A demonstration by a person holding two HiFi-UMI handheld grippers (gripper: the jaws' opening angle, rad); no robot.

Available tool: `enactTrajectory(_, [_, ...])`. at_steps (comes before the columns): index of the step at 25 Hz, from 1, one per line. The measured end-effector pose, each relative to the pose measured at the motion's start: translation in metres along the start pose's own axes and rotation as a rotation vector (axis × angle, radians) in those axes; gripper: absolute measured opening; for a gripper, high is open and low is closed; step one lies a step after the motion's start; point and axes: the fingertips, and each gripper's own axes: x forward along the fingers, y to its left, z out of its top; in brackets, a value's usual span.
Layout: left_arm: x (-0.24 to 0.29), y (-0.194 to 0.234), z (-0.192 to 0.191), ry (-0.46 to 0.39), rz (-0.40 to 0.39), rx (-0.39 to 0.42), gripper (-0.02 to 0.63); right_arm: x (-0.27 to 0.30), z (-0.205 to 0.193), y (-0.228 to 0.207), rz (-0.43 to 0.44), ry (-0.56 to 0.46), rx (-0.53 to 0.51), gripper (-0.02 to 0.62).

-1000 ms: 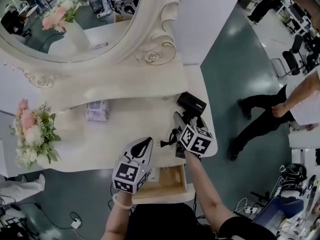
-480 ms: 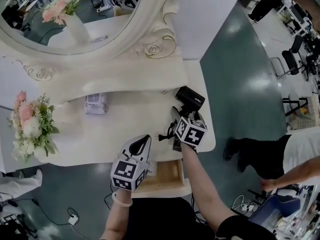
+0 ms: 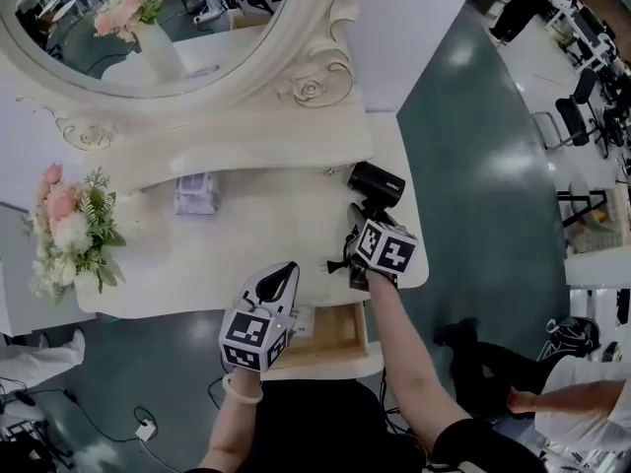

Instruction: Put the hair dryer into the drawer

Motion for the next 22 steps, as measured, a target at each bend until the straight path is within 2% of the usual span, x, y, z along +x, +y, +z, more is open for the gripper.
enactTrajectory(3, [-0.008, 0.002, -0.002, -0.005, 0.002, -0.008, 0.019, -0.002, 0.002, -0.002, -0.010, -0.029, 0.042, 0.285])
enactTrajectory(7, [-0.021, 0.004, 0.001, -0.013, 0.009, -0.003, 0.018, -0.008, 0.004, -0.006, -0.019, -0.057, 0.084, 0.276])
enactTrajectory(12, [-0.034, 0.013, 0.001, -0.018, 0.026, -0.005, 0.018, -0.015, 0.009, -0.004, -0.035, -0.095, 0.004, 0.267])
enactTrajectory(17, [-0.041, 0.017, -0.004, -0.019, 0.029, -0.006, 0.018, -0.024, 0.016, -0.002, -0.028, -0.112, -0.033, 0.252])
enactTrajectory(22, [-0.048, 0.011, -0.005, -0.026, 0.014, 0.001, 0.020, -0.038, 0.019, -0.005, 0.010, -0.140, 0.064, 0.252])
